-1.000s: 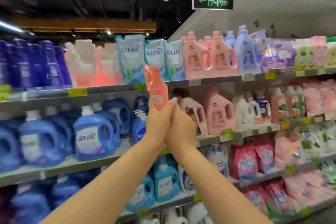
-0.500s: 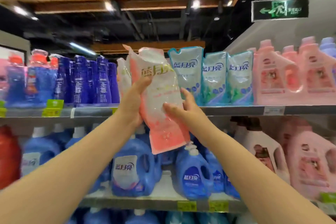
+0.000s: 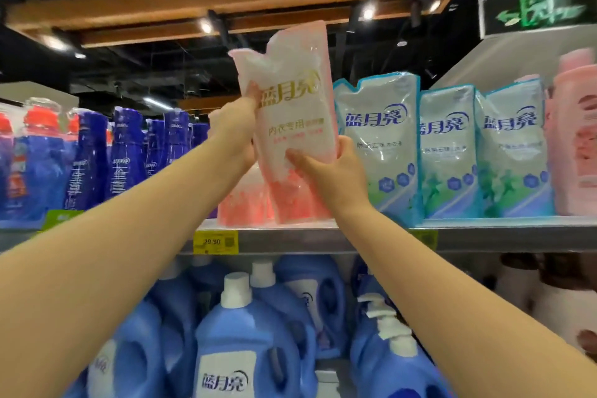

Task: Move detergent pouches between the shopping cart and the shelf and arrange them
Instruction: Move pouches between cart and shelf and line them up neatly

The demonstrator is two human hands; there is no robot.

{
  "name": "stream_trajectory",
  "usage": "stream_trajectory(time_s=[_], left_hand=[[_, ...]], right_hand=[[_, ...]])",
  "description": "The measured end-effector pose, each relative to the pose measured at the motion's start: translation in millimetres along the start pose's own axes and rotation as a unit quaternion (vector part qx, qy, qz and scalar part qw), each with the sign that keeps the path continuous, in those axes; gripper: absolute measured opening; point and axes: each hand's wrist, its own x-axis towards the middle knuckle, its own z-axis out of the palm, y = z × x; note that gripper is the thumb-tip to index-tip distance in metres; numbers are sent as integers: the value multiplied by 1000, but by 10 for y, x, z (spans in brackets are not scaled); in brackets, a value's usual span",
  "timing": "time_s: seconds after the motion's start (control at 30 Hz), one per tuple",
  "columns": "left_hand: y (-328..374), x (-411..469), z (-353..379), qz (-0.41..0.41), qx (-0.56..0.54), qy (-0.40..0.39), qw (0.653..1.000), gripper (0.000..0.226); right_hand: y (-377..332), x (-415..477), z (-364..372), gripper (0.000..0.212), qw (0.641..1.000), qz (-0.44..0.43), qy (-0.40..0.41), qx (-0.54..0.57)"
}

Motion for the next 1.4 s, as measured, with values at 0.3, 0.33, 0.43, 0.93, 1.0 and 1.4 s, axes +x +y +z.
stream_trajectory(time_s=[0.3, 0.33, 0.43, 0.93, 1.0, 1.4], left_hand=[[-490, 644, 29, -18, -63, -97, 993, 40], [-563, 722, 26, -22, -70, -102, 992, 41], [-730, 828, 11, -13, -73, -112, 991, 34], [-1148, 640, -162, -81, 126, -92, 984, 40], [-1240, 505, -252, -126, 199, -120, 964, 63], [-1226, 369, -406, -1, 463, -138, 876, 99]], right_hand=[[511, 474, 277, 56, 997, 5, 51, -50], [551, 477, 282, 53, 998, 5, 48, -50], [652, 489, 324, 53, 998, 27, 29, -40], [646, 414, 294, 106, 956, 90, -65, -272], [645, 293, 312, 109, 926, 54, -79, -364], [674, 133, 298, 113, 879, 15, -91, -468]])
